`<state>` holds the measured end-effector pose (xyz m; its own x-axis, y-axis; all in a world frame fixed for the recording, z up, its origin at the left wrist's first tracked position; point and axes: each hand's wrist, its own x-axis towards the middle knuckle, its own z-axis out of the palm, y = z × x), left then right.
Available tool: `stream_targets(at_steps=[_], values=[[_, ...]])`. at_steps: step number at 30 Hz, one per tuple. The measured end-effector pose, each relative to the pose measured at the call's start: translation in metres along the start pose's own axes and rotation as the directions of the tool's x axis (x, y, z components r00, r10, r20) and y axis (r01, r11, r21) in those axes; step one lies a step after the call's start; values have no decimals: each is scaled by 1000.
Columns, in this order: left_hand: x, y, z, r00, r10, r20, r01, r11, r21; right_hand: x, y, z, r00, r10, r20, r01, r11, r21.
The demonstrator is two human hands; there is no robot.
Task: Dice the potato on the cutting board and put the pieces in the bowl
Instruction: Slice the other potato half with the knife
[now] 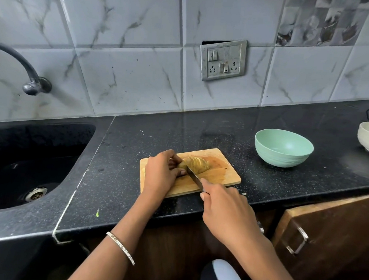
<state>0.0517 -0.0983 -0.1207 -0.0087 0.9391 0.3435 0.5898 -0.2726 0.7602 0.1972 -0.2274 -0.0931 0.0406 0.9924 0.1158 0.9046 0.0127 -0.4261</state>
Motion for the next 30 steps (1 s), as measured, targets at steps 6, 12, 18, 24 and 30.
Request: stream_targets(at_steps=[6, 12, 18, 24, 30], values=[[-5, 1, -2, 1000, -13, -17, 12, 1000, -19, -1, -4, -10, 996, -35, -80, 36, 999, 10], [-7, 0, 0, 998, -16, -57, 14, 999, -34, 9, -13, -2, 995, -57, -86, 59, 998, 22], [-5, -5, 1, 998, -23, -58, 19, 997, -72, 12, -13, 5, 996, -47, -80, 47, 999, 0], [-5, -4, 1, 998, -29, -54, 26, 998, -60, 26, -16, 12, 998, -38, -54, 39, 999, 27], [-4, -6, 0, 998, -37, -43, 32, 995, -98, 45, -17, 16, 999, -36, -26, 38, 996, 75]])
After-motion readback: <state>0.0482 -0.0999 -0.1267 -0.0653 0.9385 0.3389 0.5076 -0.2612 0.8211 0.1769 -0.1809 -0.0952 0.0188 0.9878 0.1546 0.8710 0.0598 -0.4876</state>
